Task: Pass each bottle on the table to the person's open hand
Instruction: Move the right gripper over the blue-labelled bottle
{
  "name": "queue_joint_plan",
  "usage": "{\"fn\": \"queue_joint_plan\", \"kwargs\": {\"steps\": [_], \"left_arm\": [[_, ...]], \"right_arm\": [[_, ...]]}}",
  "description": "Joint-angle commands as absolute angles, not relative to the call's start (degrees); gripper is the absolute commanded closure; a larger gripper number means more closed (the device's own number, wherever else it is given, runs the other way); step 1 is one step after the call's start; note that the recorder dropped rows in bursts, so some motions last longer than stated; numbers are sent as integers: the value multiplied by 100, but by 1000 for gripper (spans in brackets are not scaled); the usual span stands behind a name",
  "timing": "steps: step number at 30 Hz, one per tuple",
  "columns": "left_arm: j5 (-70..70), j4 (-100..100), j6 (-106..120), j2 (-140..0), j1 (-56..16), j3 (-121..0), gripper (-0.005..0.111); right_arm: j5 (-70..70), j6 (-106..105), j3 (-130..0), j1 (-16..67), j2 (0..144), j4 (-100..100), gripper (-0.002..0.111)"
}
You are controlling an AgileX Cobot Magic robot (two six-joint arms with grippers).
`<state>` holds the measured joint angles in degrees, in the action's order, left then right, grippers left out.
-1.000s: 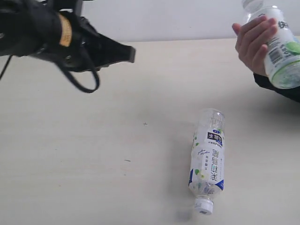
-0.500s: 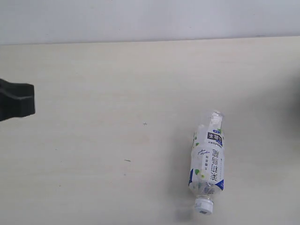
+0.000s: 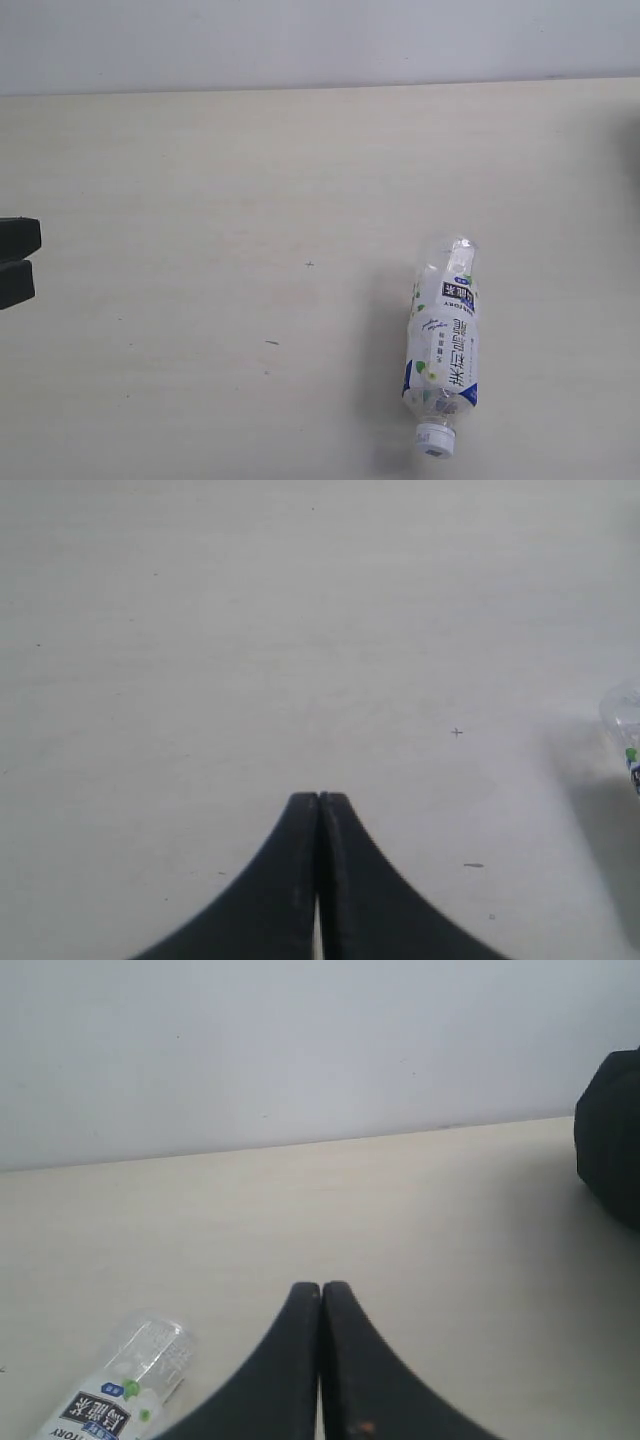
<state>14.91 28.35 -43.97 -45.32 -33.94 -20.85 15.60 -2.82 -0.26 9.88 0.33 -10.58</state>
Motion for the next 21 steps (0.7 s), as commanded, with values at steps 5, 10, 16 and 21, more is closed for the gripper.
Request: {"fn": "queue_joint_plan", "kwargs": {"steps": [5, 10, 16, 21], "left_arm": [[1489, 2847, -4369, -4493, -3378, -2067, 107], [1489, 2847, -4369, -4493, -3378, -2067, 107], [1489, 2847, -4369, -4493, -3378, -2067, 107], [1489, 2847, -4369, -4493, -3378, -2067, 107]], "right_arm": [[364, -67, 0, 959, 0, -1327, 108], [-161, 513, 0, 959, 0, -1515, 108], [-1453, 1125, 0, 959, 0, -1852, 108], [-1789, 1455, -591, 959, 301, -1838, 108]]}}
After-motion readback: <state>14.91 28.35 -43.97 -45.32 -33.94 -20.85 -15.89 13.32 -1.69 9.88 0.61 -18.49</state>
